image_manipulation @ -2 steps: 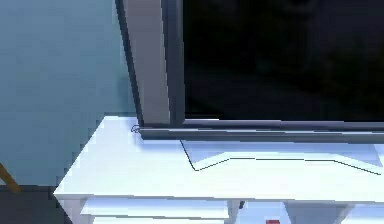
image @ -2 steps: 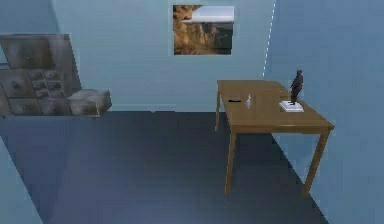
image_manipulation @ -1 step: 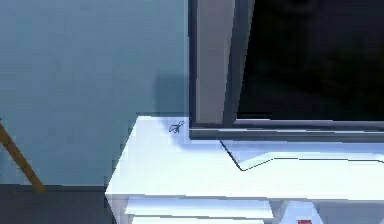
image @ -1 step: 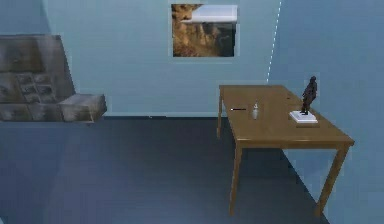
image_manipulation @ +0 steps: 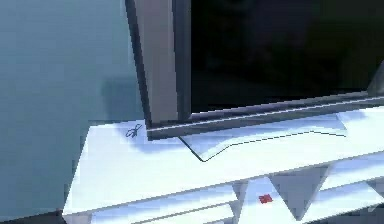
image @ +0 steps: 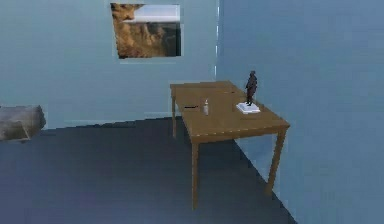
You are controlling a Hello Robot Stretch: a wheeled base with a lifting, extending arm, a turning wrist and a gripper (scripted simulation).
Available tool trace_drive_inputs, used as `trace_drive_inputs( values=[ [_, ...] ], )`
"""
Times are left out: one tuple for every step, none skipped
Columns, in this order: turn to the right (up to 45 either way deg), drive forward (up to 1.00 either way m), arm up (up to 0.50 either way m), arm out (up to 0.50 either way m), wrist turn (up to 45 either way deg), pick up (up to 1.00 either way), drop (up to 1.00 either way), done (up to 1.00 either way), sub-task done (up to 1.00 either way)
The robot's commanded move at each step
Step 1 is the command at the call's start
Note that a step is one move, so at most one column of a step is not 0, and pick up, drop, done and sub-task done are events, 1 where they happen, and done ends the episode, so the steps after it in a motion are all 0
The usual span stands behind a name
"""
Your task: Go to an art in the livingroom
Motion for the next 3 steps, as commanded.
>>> trace_drive_inputs(
  values=[
    [0.0,0.75,0.0,0.0,0.0,0.0,0.0,0.0,0.0],
    [27.0,0.0,0.0,0.0,0.0,0.0,0.0,0.0,0.0],
    [0.0,0.0,0.0,0.0,0.0,0.0,0.0,1.0,0.0]
  ],
)
